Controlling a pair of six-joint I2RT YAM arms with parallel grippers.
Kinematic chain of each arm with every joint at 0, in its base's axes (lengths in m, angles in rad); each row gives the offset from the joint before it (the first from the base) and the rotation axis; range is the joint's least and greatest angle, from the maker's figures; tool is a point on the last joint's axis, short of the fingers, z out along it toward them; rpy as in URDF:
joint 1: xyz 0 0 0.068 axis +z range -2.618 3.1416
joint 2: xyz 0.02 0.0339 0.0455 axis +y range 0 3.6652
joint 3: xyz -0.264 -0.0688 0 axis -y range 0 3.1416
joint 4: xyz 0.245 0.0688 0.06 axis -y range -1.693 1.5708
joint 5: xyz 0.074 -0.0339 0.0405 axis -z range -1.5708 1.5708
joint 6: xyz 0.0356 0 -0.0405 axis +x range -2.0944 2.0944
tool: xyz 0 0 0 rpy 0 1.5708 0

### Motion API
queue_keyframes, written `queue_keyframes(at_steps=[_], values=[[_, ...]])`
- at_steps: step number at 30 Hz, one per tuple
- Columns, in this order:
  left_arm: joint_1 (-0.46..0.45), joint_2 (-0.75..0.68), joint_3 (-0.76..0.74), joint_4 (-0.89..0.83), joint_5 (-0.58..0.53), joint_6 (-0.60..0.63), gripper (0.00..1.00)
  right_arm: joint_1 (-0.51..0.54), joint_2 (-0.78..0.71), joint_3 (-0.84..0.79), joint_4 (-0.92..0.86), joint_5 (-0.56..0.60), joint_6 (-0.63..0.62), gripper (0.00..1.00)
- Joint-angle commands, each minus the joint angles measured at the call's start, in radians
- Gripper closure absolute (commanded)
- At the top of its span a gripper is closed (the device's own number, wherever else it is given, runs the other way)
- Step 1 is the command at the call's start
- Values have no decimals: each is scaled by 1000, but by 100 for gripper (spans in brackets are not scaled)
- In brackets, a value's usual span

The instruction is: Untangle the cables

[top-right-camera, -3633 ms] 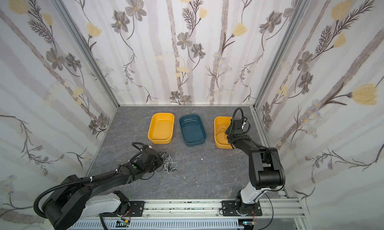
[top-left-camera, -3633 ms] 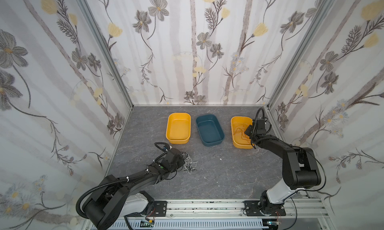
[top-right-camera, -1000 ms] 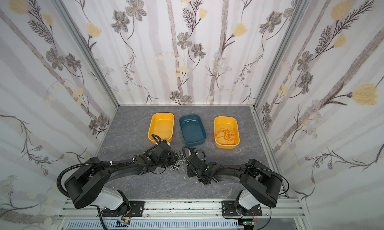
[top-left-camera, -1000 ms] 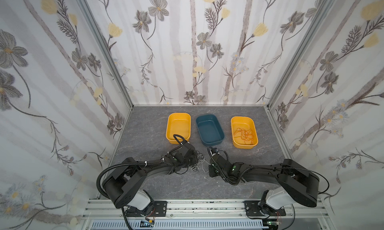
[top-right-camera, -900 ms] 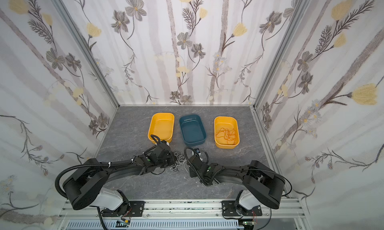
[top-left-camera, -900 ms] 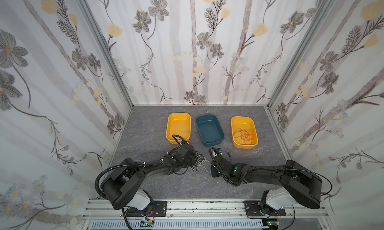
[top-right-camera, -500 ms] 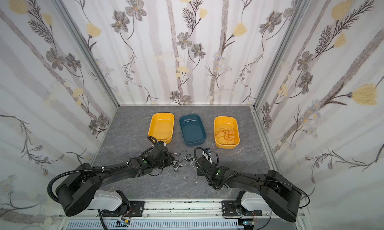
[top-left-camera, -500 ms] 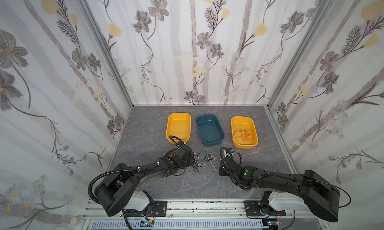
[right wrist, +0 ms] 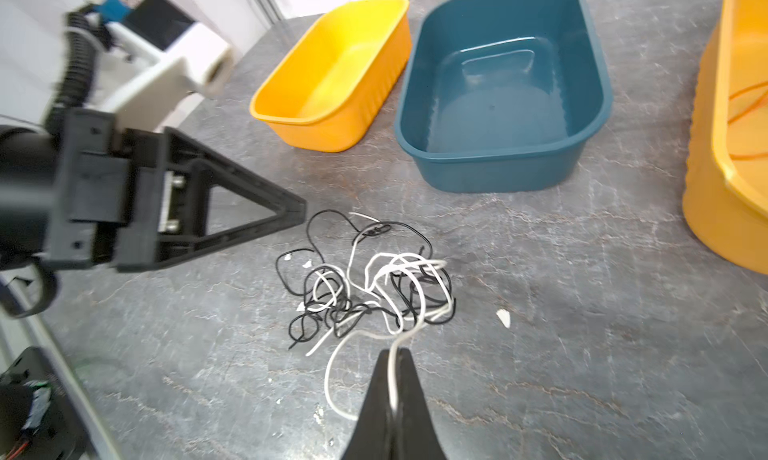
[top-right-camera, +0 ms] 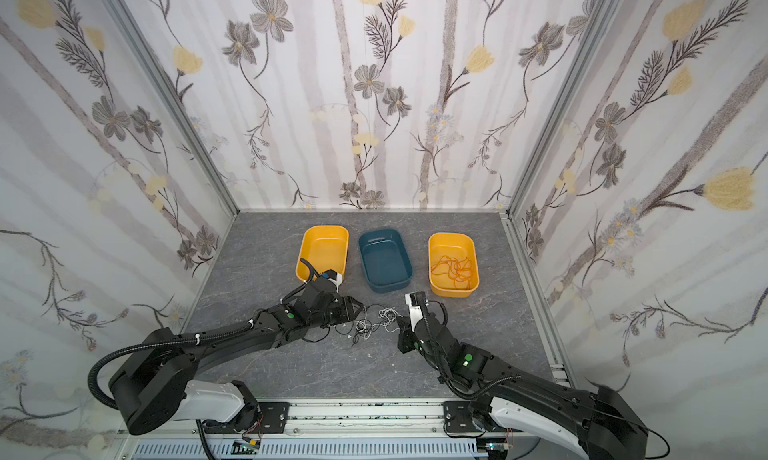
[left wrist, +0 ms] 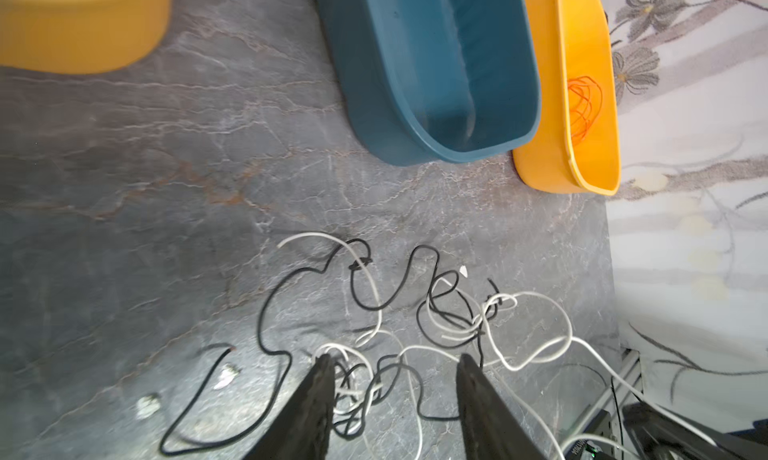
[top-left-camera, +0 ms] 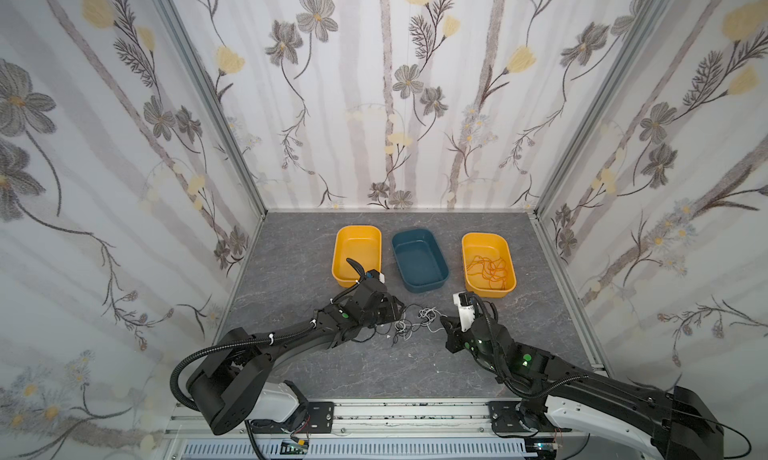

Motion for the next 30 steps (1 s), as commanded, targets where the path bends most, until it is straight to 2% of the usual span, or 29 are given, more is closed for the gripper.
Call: queue_keyframes(at_steps=[1, 10, 16, 24, 30], values=[[0, 54, 13, 78, 113, 38, 51, -7, -33, -20, 87, -60, -56, 100], [-34, 197, 14, 280, 258, 39, 54, -88, -63, -73, 201, -261, 18, 100], [-38, 244, 23, 305, 266, 29, 55, -117, -73, -78, 195, -278, 22, 100], [-43, 303, 59, 170, 120, 35, 67, -123, -81, -52, 237, -393, 20, 100], [-37, 324, 56, 115, 51, 31, 74, -129, -172, -29, 214, -439, 23, 100]])
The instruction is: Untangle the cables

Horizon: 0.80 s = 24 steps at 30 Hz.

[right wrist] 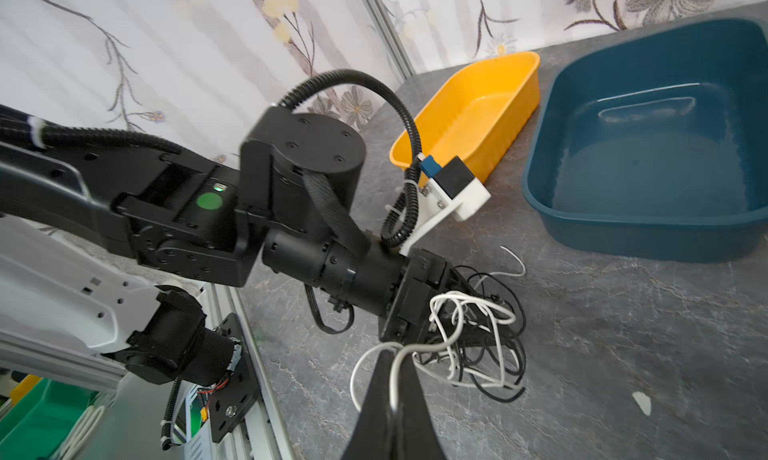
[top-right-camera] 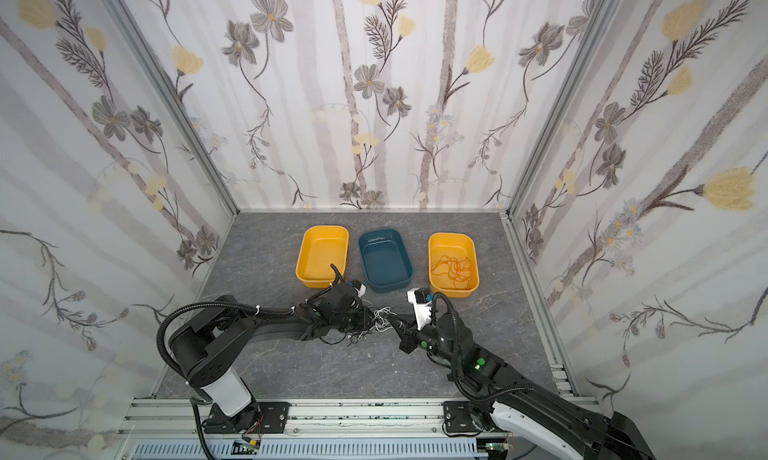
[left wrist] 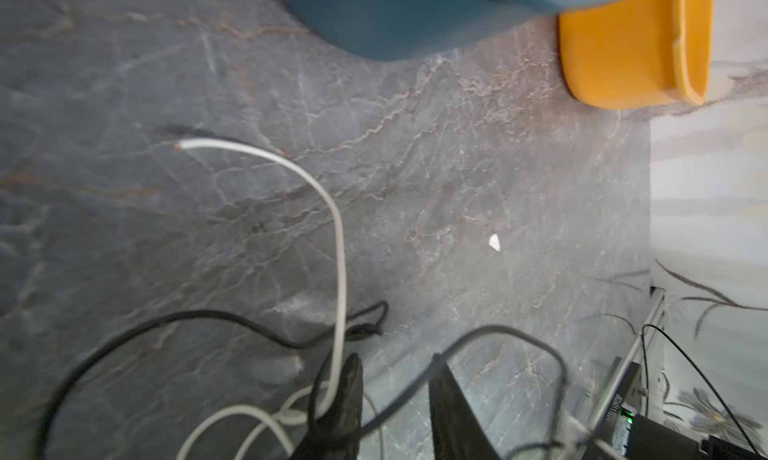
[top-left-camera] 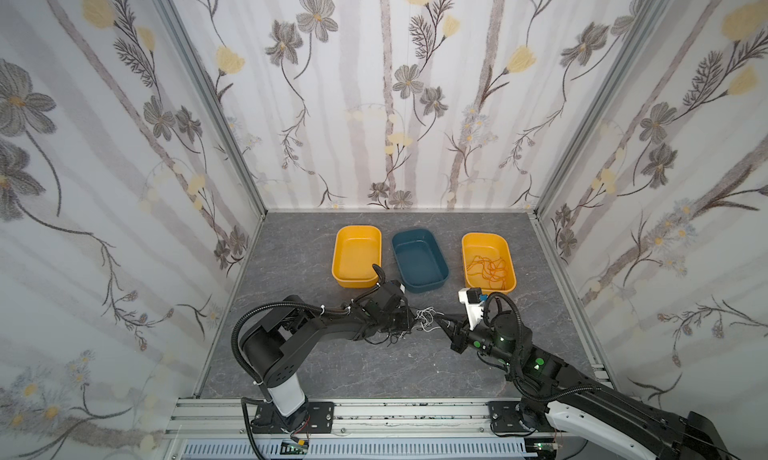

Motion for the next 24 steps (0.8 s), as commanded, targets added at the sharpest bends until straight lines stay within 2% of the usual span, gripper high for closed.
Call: queue_keyframes(at_steps=[1, 5, 14, 19, 24], values=[[8, 10, -3, -38, -66, -6, 76, -7, -53, 21, 28, -46, 7, 100], [20, 10, -31, -20, -81, -32, 87, -33, -126, 53, -17, -66, 8, 100], [49, -43, -69, -57, -92, -40, 95, -124, -196, 84, -88, -115, -5, 100], [60, -81, -86, -73, -92, -41, 95, -144, -222, 124, -137, -119, -23, 100], [62, -146, -48, -127, -38, 9, 87, -148, -201, 122, -156, -144, -36, 100]])
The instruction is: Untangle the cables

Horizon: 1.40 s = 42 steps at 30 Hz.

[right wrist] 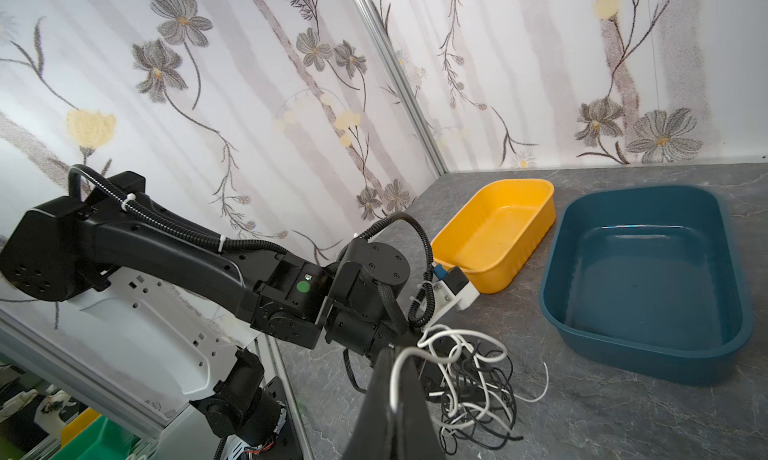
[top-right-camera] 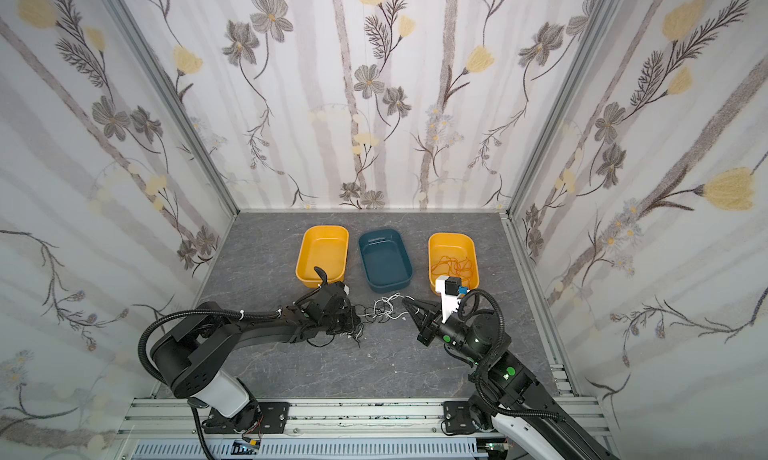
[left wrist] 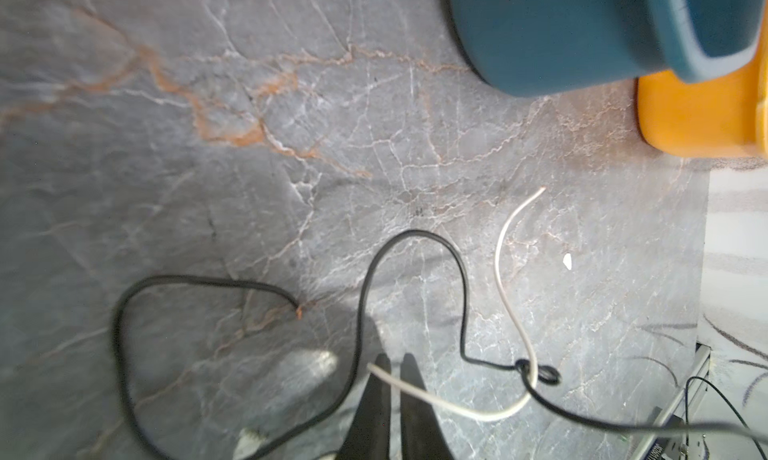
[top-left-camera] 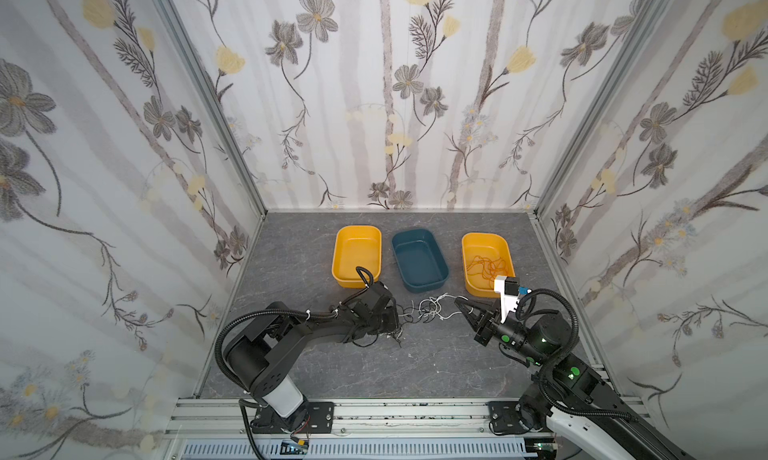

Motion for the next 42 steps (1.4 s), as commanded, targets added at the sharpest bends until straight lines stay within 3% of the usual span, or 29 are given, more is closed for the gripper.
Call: queue_keyframes(at_steps=[1, 5, 9, 12, 21, 28, 37, 42], values=[[0, -48, 28, -44, 41, 46, 85, -1, 24, -4, -15, -35, -22, 100], [2, -143, 35, -52, 79, 84, 80, -2, 57, -33, 4, -51, -16, 100], [9, -238, 23, -71, 86, 109, 67, -3, 74, -62, 20, -56, -9, 100], [12, -288, -19, 14, 156, 136, 60, -3, 85, -70, 30, -68, -3, 100], [8, -259, -85, 299, 392, 156, 57, -3, 96, -68, 75, -121, 28, 100], [-20, -151, -21, 309, 431, 169, 58, -3, 113, -73, 110, -150, 55, 100], [-38, -53, 21, 229, 399, 203, 62, -3, 116, -79, 126, -159, 60, 99], [-38, -41, 21, 229, 366, 193, 74, -3, 111, -83, 118, -141, 54, 100]])
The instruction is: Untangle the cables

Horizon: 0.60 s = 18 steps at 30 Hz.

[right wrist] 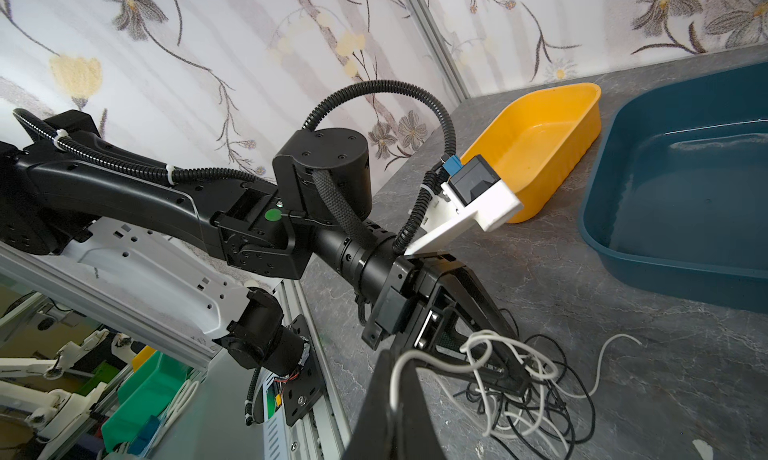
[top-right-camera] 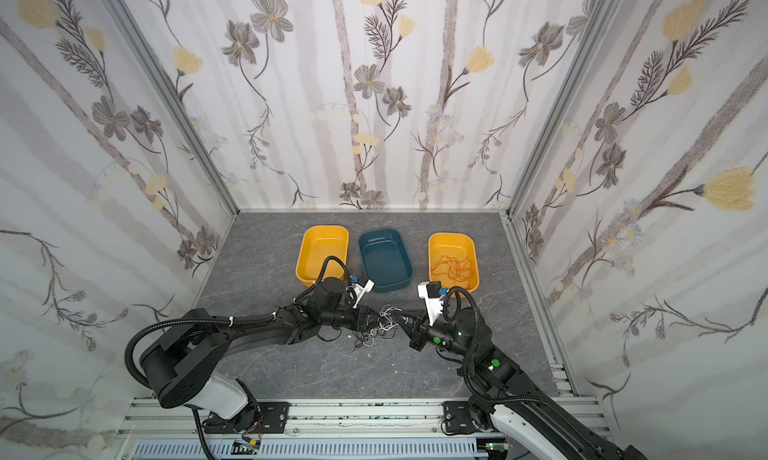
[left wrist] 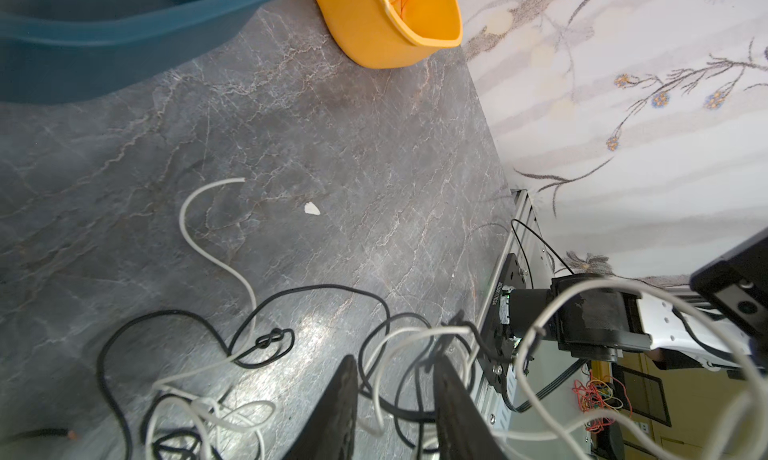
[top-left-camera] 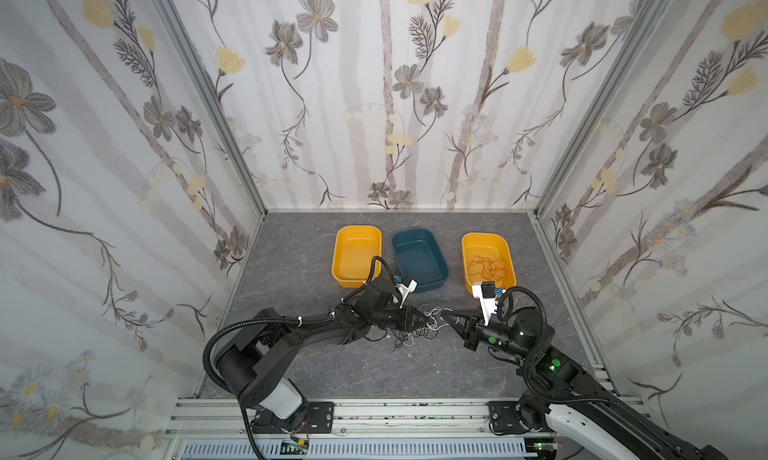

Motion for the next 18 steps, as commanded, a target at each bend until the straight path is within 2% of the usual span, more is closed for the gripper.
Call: queue_keyframes(at_steps=[1, 3, 5, 12, 18], values=[[0, 5, 7, -8, -28, 9, 77, 0, -6, -4, 30, 15, -6, 100], [-1, 1, 6, -18, -42, 5, 88, -1, -16, -5, 16, 33, -11, 99], [-1, -5, 1, -30, -65, 6, 93, -4, -30, -6, 1, 50, -16, 99], [1, -31, -18, -76, -130, 14, 99, -44, -67, 7, -98, 150, -29, 99], [15, -93, -56, -139, -218, 11, 100, -92, -76, 26, -203, 241, -32, 99]])
